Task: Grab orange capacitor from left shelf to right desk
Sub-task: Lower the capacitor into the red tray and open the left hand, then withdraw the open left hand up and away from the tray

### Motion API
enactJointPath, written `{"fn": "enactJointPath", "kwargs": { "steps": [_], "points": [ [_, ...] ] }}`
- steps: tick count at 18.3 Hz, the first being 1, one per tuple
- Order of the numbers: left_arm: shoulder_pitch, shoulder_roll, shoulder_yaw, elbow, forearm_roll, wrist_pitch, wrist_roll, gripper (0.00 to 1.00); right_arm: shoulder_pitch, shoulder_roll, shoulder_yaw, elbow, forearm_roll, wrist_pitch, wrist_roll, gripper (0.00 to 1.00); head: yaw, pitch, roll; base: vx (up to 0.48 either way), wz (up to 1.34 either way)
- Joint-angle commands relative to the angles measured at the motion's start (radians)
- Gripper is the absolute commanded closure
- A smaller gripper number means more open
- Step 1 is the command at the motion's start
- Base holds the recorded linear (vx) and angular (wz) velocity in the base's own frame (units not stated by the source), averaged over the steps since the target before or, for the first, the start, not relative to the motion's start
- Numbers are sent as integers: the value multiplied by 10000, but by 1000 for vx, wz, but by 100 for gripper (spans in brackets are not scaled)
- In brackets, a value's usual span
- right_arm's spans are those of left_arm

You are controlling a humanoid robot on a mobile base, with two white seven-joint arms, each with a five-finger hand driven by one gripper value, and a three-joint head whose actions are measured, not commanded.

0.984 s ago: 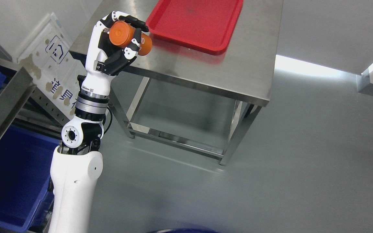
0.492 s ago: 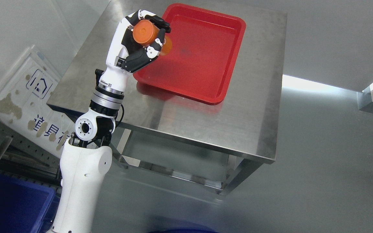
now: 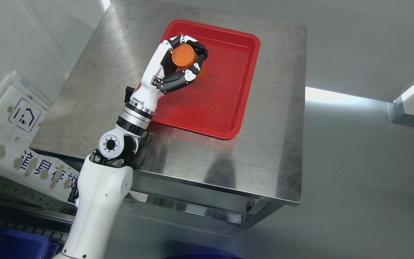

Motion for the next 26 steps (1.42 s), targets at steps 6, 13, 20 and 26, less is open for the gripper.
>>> {"fn": "enactJointPath", "kwargs": {
  "steps": [6, 13, 20, 26],
  "points": [
    [-364, 174, 11, 1673, -434, -31, 160, 93, -15, -175, -107, -337, 0, -2, -38, 0, 0, 0, 0, 7, 4],
    [-1378, 174, -34, 2913, -1014, 335, 283, 62, -15, -175, -107, -337, 0, -2, -38, 0, 0, 0, 0, -9, 6],
    [-1593, 174, -234, 2978, -1155, 353, 268, 17, -15, -175, -107, -337, 0, -2, -38, 0, 0, 0, 0, -9, 11],
    [-1395, 174, 759, 941, -1139, 199, 268, 0, -15, -175, -107, -337, 0, -2, -38, 0, 0, 0, 0, 0, 0]
  ]
}}
